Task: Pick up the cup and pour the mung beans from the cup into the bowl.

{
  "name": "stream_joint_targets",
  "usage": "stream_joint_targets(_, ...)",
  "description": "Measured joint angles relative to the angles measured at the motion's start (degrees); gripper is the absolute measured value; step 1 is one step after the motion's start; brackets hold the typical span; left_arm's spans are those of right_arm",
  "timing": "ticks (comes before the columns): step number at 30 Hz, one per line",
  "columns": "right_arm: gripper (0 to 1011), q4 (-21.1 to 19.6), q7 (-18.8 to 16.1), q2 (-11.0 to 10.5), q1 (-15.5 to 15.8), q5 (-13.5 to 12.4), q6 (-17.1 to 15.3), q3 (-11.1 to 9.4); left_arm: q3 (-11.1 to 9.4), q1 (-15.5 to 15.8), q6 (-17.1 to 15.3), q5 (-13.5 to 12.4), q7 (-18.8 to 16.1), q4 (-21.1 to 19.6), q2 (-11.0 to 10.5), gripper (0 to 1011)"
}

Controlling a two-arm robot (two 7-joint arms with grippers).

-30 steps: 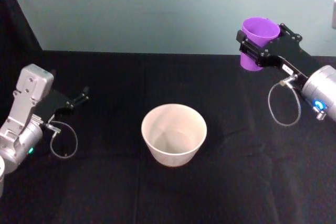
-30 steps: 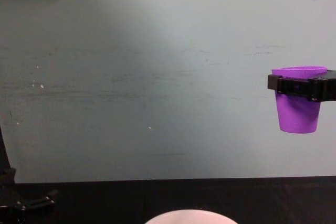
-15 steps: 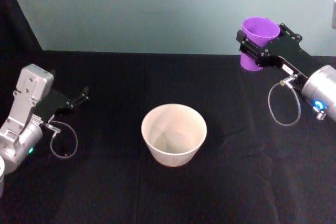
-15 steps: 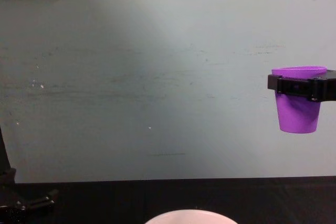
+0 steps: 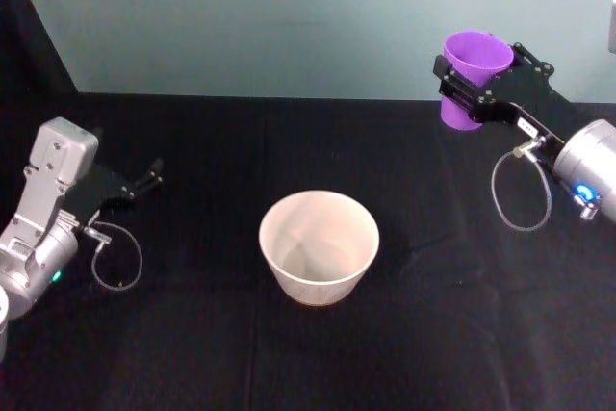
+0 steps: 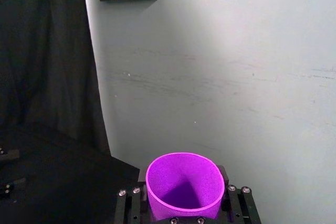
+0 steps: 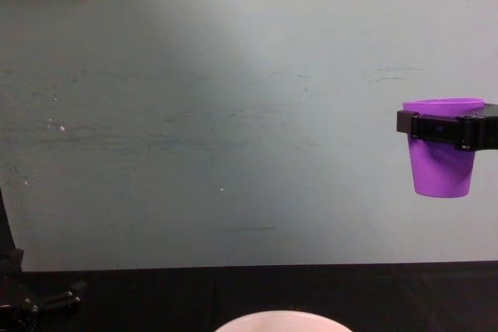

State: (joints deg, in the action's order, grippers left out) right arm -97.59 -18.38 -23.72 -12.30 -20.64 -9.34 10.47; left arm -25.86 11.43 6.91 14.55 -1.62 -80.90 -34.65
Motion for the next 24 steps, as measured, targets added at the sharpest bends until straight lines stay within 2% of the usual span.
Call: stream_joint_targets(24, 749, 0.0, 0.0, 0.0, 0.0, 0.0, 0.0, 0.0, 0.0, 0.0, 0.0, 0.0, 0.0, 0.0, 0.0, 1000)
